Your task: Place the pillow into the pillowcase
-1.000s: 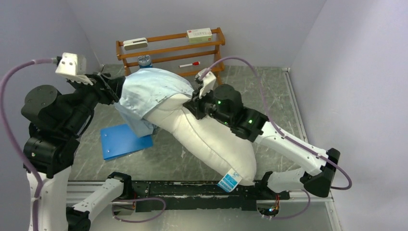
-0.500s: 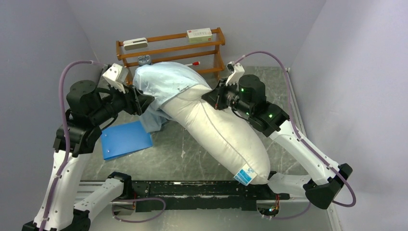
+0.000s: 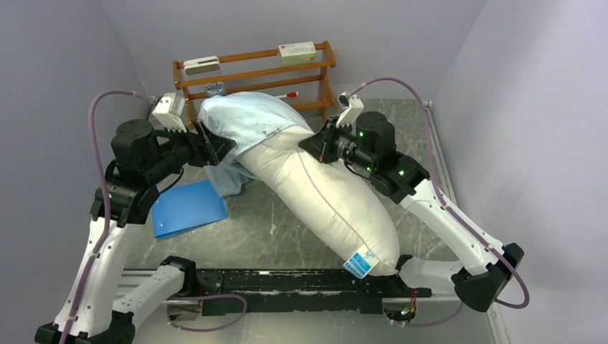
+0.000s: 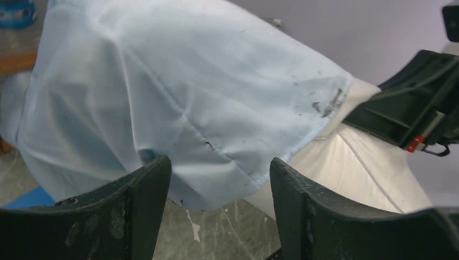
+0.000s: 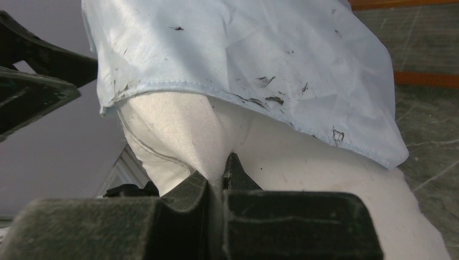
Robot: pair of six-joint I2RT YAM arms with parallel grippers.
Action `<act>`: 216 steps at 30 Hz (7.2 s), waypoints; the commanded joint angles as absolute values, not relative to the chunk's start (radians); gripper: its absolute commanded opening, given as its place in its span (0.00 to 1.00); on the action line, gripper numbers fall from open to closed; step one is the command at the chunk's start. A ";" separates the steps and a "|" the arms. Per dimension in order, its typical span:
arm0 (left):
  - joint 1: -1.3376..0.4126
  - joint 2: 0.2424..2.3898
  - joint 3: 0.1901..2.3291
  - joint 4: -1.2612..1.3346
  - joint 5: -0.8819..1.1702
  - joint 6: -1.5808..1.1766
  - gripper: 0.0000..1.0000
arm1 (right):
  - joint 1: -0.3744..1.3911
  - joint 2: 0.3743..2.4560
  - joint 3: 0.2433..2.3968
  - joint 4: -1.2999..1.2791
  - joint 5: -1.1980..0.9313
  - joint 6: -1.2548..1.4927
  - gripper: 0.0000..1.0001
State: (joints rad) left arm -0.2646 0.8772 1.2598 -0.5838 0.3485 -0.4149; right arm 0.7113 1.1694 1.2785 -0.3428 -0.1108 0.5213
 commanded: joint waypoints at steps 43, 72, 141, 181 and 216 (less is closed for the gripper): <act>-0.649 1.018 1.248 -0.262 0.543 -0.689 0.05 | 0.699 1.128 1.057 0.363 0.236 0.826 0.00; -1.131 1.096 1.308 -0.296 0.416 -0.453 0.26 | 0.667 1.160 1.078 0.467 -0.060 0.555 0.00; -0.935 1.473 1.313 -0.682 -0.366 -0.298 0.68 | 0.417 1.361 0.805 -0.241 -0.717 0.237 0.95; -1.068 1.269 1.238 0.059 0.357 -0.544 0.05 | 0.622 1.261 0.700 0.652 -0.256 0.877 0.00; -0.770 1.194 1.270 -0.503 0.053 -0.379 0.61 | 0.604 0.988 0.851 -0.053 0.062 0.531 0.70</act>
